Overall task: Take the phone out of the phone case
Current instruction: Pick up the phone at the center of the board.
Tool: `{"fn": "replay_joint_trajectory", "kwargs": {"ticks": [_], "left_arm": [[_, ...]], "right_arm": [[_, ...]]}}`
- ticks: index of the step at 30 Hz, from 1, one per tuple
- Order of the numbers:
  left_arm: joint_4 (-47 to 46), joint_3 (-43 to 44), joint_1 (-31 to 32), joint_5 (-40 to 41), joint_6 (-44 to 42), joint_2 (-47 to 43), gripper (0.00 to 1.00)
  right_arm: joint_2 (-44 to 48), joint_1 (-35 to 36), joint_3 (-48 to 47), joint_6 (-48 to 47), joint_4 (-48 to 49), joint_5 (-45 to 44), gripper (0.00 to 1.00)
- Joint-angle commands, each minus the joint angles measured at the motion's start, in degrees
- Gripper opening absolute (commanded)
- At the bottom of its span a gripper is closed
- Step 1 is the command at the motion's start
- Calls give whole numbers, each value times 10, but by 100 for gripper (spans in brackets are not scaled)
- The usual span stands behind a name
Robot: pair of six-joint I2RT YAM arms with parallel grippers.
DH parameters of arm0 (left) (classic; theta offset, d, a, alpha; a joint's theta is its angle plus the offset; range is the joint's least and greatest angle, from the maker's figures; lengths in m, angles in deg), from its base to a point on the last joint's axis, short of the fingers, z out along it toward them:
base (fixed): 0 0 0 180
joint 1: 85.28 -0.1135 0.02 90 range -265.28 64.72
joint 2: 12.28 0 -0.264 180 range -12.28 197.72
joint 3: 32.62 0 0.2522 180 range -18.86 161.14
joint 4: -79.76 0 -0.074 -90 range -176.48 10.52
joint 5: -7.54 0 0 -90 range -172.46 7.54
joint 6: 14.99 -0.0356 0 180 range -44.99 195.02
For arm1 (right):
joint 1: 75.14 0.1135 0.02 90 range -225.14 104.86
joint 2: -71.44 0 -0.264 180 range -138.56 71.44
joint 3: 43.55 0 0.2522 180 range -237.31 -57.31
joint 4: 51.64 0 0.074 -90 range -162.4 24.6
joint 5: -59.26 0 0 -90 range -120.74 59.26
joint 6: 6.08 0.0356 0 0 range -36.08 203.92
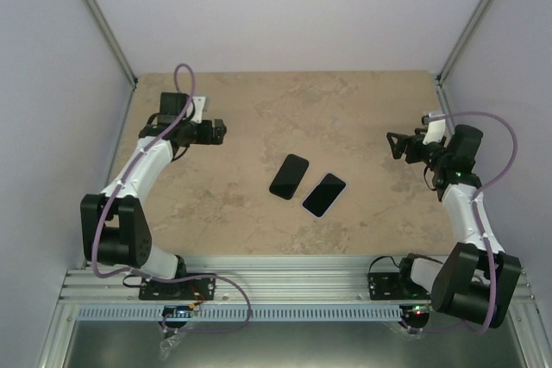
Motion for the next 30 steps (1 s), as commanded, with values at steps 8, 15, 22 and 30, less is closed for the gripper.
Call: {"fn": "replay_joint_trajectory", "kwargs": {"ticks": [8,15,22,30], "left_arm": [[-8,3,140,38,15,50,99],[-3,8,216,68,17,78,99],[0,18,282,98,14,120,99],[8,48,335,120,17,175,99]], "right_arm": [[5,-4,11,7,21,-13,98],[2,-4,12,6,21,-14,98],[5,-4,13,2,21,-18,98],[7,-8,13,7,38,-19,98]]}}
